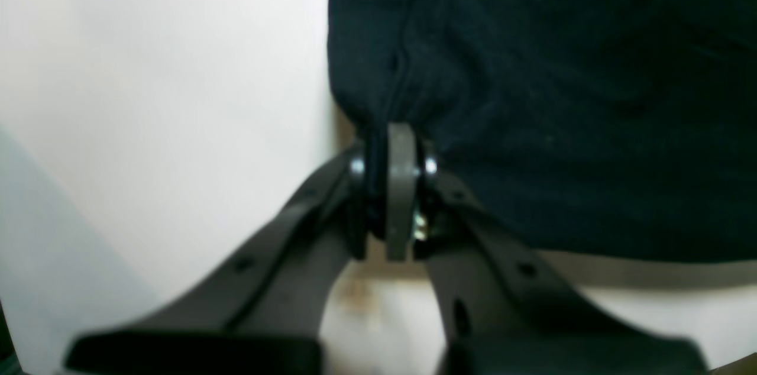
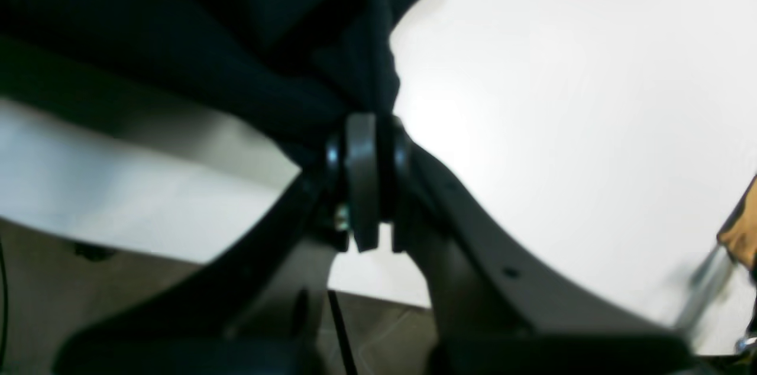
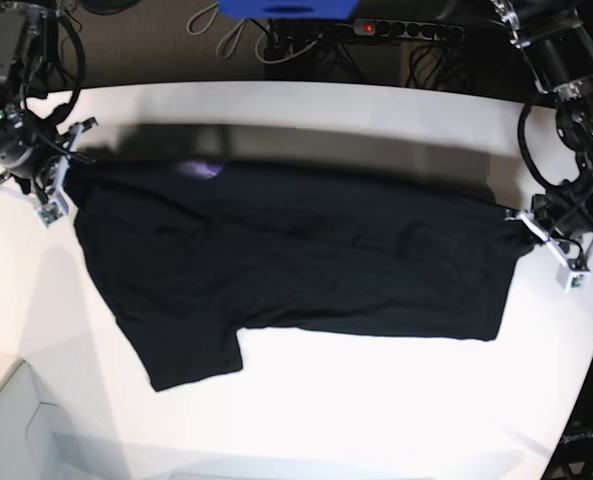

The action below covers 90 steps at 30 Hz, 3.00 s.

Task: Layout the t-shirt on the table in an organized manner, then fold the t-shirt properly
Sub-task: 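Pull the folded shirt with both grippers away from the hem to straighten, then hold the fold corners with both grippers and adjust the left gripper's grip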

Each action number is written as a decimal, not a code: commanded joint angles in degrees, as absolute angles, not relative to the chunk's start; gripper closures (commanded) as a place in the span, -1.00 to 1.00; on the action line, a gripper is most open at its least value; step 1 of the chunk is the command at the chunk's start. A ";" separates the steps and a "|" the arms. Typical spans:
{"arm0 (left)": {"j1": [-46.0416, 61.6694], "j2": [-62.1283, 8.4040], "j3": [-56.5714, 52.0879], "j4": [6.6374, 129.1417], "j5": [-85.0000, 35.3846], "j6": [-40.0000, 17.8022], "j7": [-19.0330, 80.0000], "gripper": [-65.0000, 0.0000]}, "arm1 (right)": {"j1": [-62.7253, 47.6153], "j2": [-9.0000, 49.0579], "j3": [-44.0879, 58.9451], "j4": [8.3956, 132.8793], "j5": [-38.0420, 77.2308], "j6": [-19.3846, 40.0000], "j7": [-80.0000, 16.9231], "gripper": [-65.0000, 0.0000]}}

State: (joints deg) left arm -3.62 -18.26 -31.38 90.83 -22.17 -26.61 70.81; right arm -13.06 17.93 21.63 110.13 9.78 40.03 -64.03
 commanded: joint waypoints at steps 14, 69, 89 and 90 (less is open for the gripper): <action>4.70 -18.77 -37.14 92.44 -22.46 -26.51 66.07 0.99 | -20.35 9.10 32.92 111.78 9.27 40.00 -56.40 1.00; 8.48 -9.89 -50.51 98.07 -22.02 -39.52 61.23 0.04 | -25.36 6.11 36.35 105.89 9.36 40.00 -49.54 0.37; -1.19 -6.73 -42.77 85.58 -4.00 -39.25 60.53 0.06 | -25.36 6.20 36.53 105.98 9.36 40.00 -49.54 0.38; -1.19 -6.73 -42.77 85.58 -4.00 -39.25 60.53 0.07 | -25.36 6.20 36.35 105.98 9.36 40.00 -49.54 0.38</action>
